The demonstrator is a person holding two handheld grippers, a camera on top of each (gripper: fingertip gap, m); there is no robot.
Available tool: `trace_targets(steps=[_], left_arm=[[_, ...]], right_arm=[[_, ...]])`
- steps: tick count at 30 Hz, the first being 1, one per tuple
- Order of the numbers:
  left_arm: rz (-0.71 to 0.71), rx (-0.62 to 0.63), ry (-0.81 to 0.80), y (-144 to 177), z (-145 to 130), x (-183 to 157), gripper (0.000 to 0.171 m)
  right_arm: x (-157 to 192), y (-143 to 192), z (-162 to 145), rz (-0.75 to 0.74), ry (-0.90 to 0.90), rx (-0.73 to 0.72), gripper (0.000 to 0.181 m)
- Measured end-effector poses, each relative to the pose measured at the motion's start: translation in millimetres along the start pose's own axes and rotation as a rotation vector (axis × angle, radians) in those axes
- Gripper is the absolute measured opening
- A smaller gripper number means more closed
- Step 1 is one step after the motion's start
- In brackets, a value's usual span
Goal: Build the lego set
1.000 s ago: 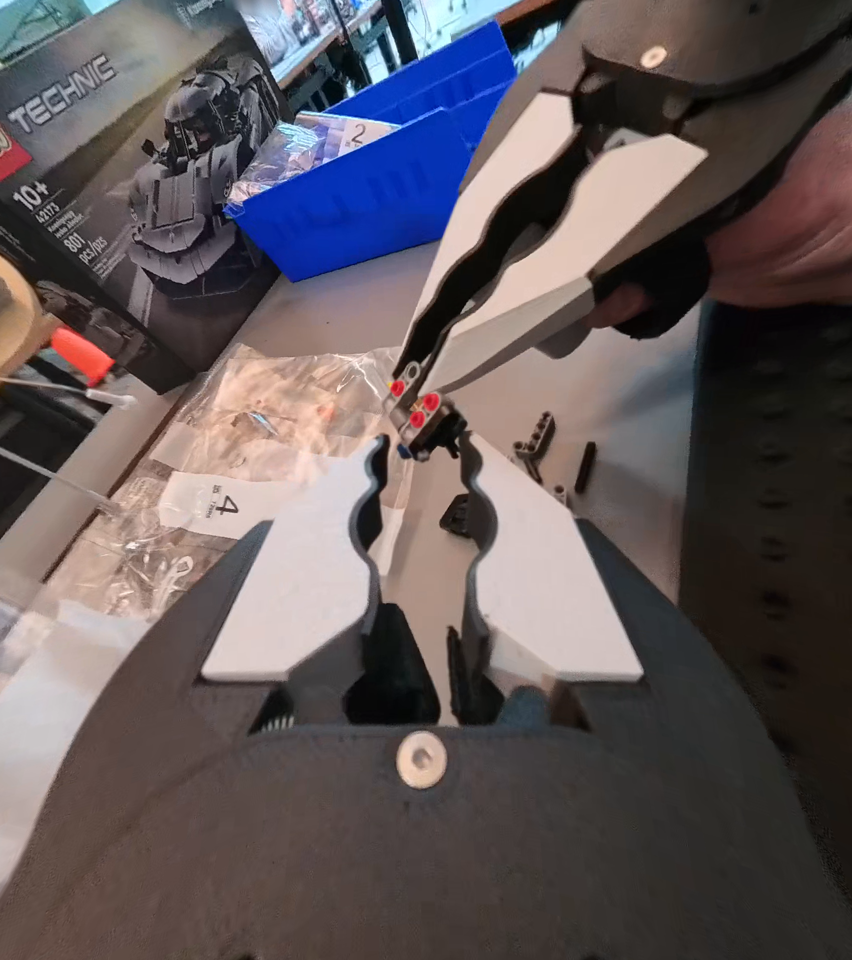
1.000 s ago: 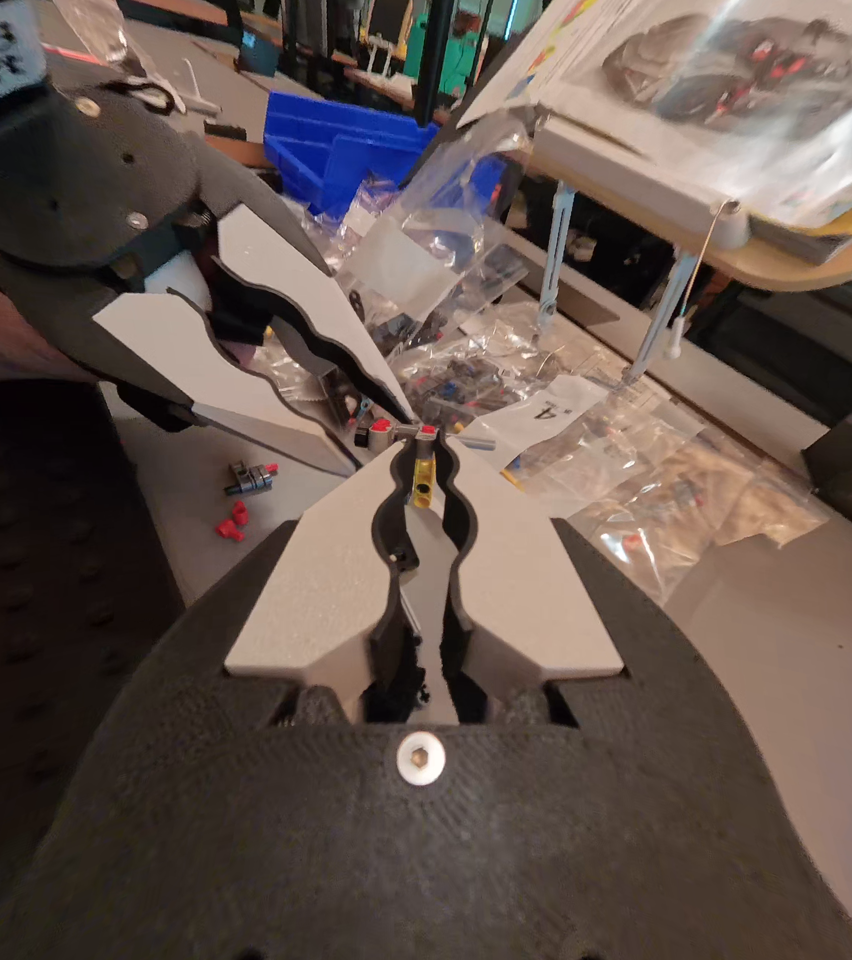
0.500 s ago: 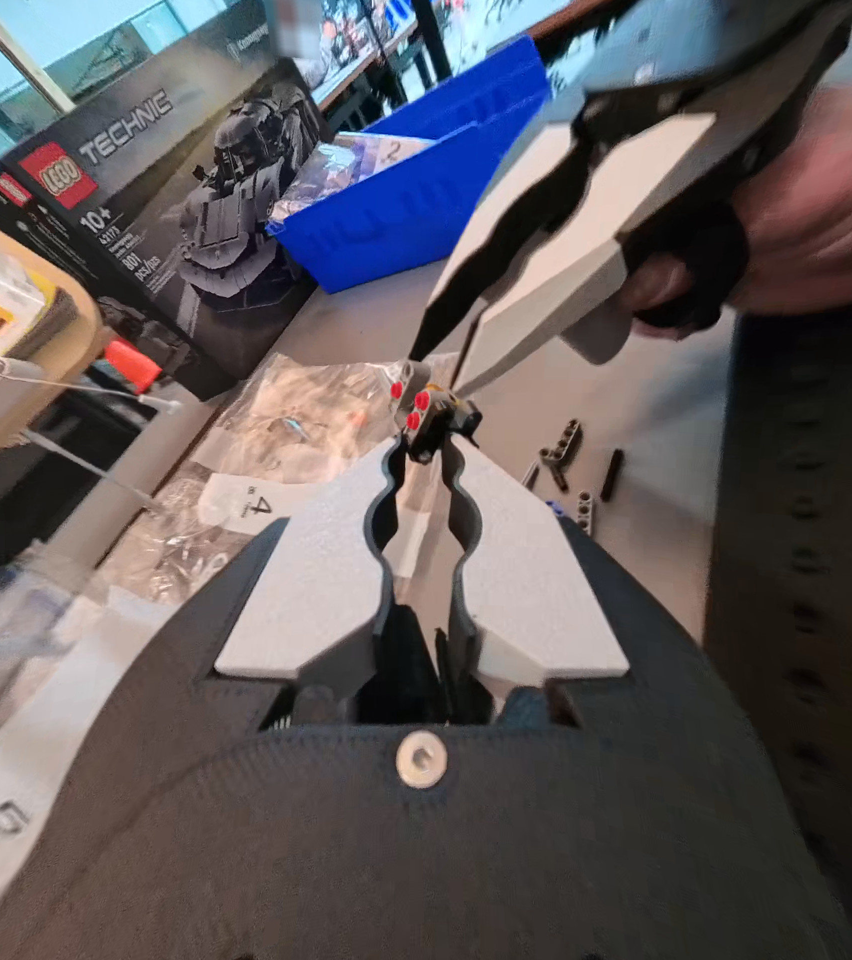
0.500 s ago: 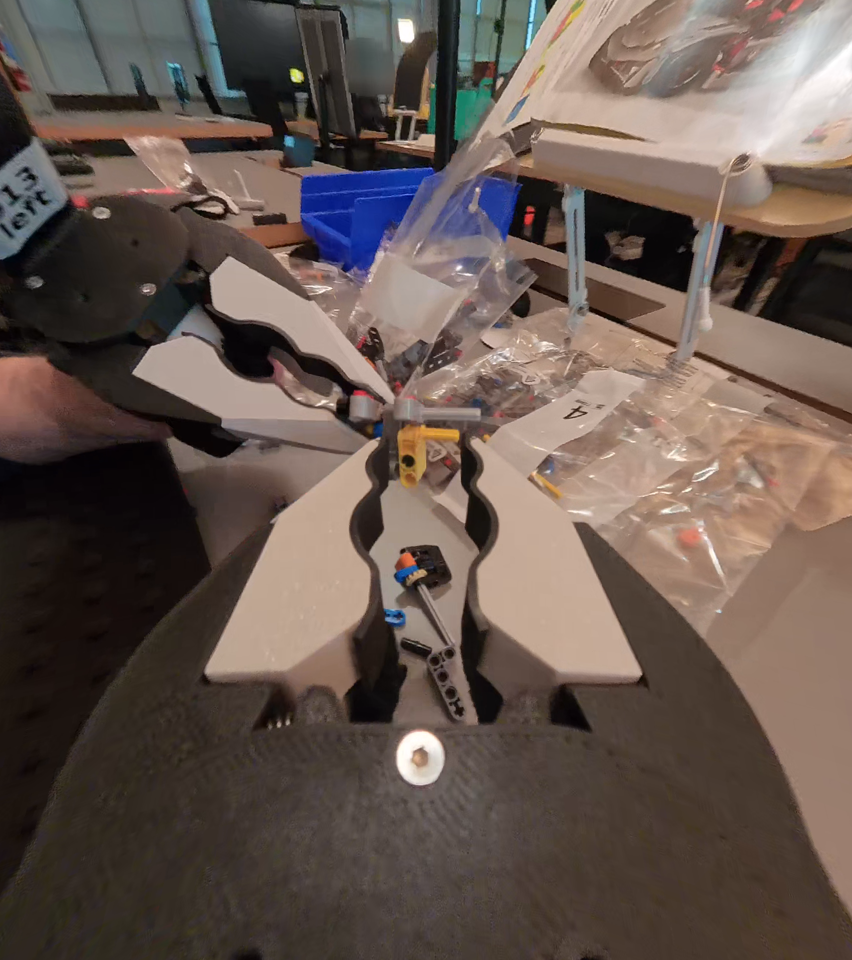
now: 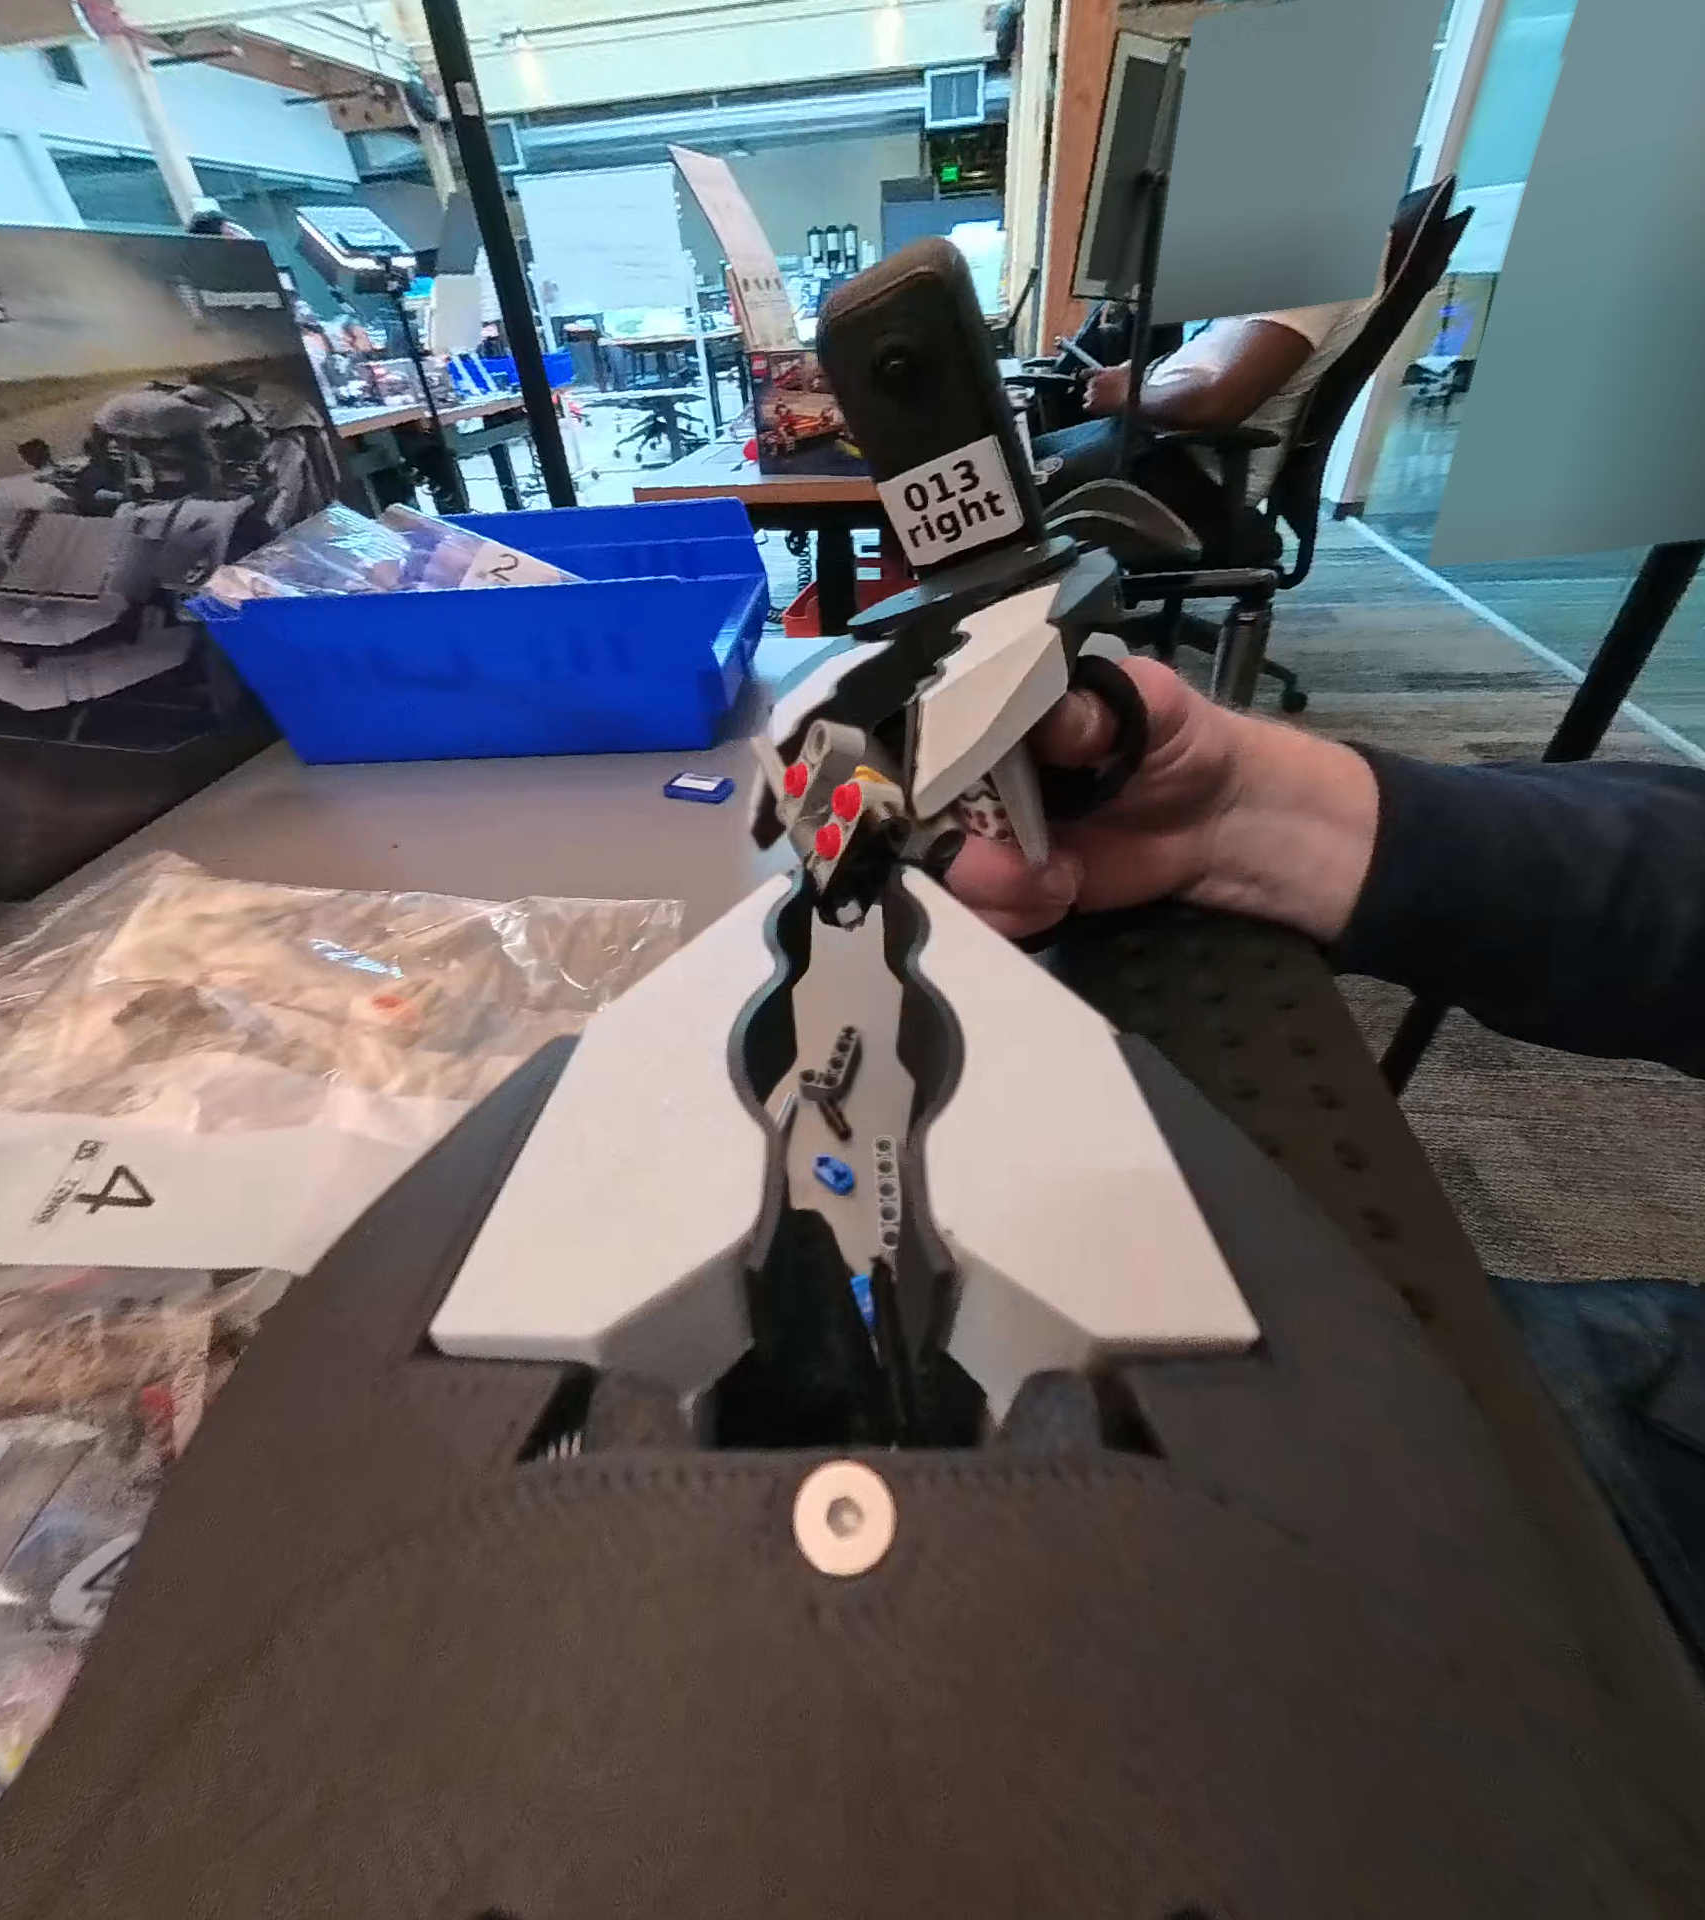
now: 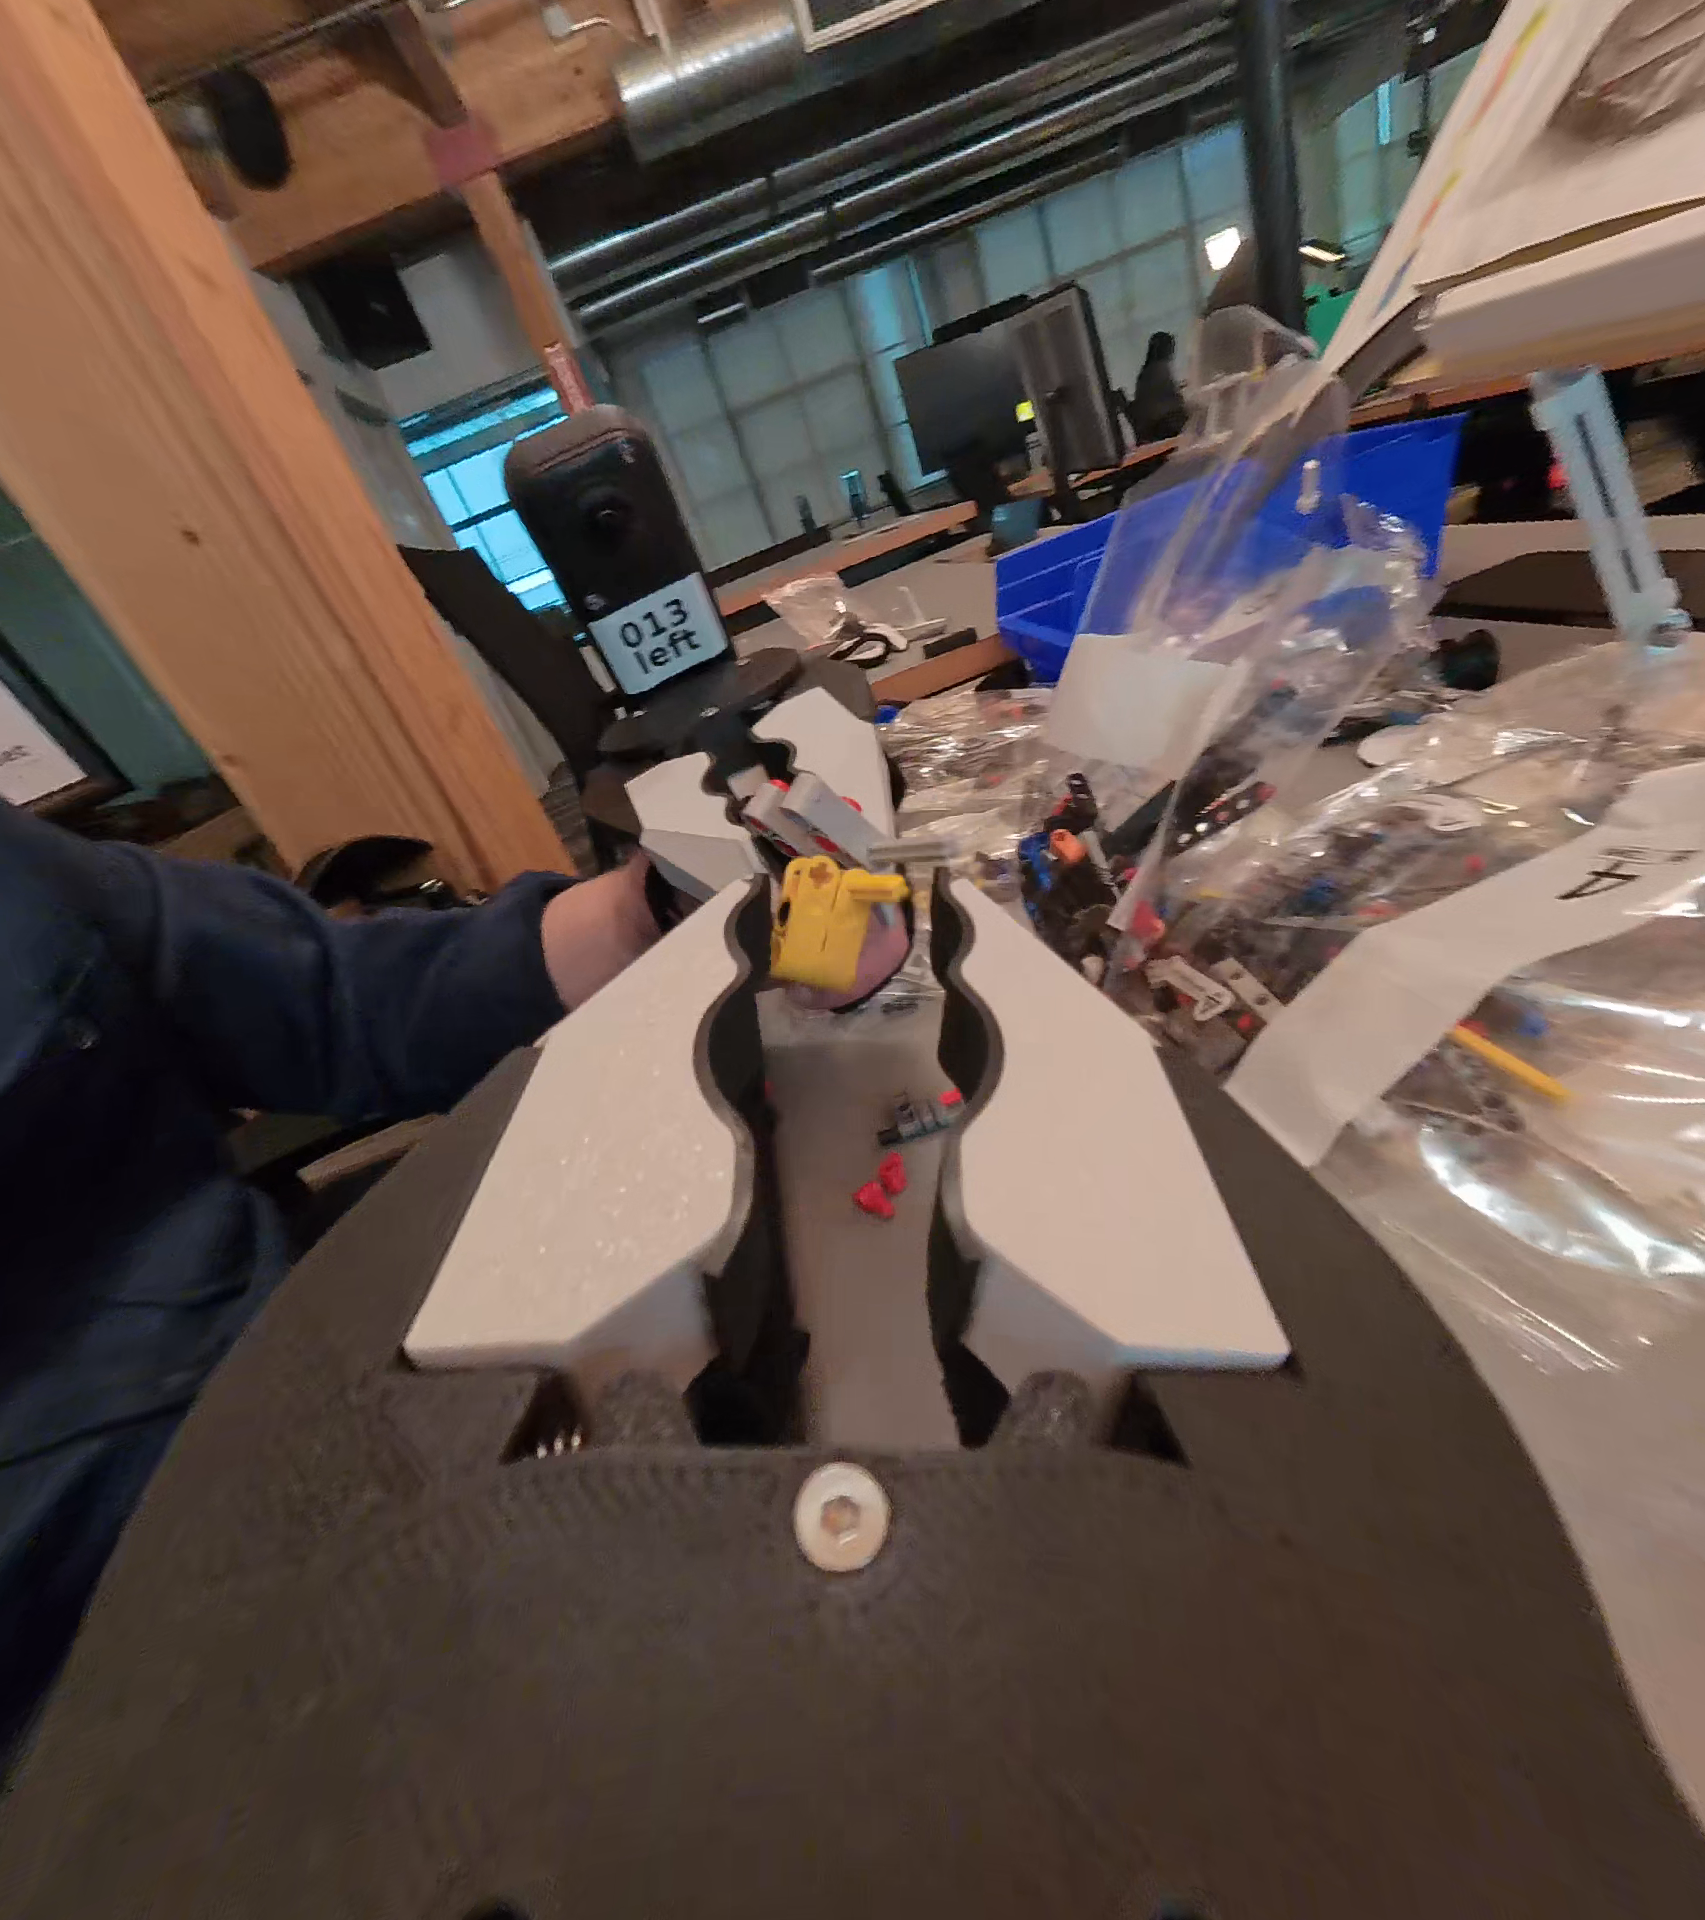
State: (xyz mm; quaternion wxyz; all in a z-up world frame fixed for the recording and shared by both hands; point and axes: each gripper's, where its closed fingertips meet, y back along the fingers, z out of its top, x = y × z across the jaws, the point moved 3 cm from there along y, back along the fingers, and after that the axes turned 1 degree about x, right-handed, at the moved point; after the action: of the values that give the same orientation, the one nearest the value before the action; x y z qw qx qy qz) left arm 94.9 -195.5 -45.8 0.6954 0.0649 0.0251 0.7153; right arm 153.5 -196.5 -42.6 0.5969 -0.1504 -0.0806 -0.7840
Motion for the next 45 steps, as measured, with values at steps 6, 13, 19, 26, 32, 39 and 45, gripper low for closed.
trace_targets(steps=[6,13,19,26,32,39,45], left_arm=[[0.020,0.011,-0.018,-1.6,-1.9,1.5,0.013],[0.197,0.091,-0.201,-3.9,-5.3,9.5,0.026],[0.299,0.161,-0.384,-6.1,-7.0,8.2,0.019],[0.363,0.202,-0.482,-6.2,-7.9,8.8,0.014],[0.390,0.249,-0.557,-9.4,-9.2,5.6,0.013],[0.399,0.271,-0.608,-10.6,-7.9,2.7,0.011],[0.498,0.316,-0.716,-12.7,-7.6,6.0,0.028]], right_arm=[[1.9,-0.2,-1.9,-0.005,0.010,0.023,0.019],[-4.8,4.3,-0.5,-0.106,0.077,0.031,0.014],[-5.8,2.1,-3.9,-0.124,0.094,0.058,0.014],[-6.7,1.0,-4.2,-0.104,0.060,0.041,0.014],[-6.6,0.6,-5.8,-0.101,0.047,0.064,0.014],[-4.6,3.9,-3.2,-0.074,0.017,0.051,0.013],[-10.9,4.2,-5.0,-0.068,-0.055,0.044,0.013]])
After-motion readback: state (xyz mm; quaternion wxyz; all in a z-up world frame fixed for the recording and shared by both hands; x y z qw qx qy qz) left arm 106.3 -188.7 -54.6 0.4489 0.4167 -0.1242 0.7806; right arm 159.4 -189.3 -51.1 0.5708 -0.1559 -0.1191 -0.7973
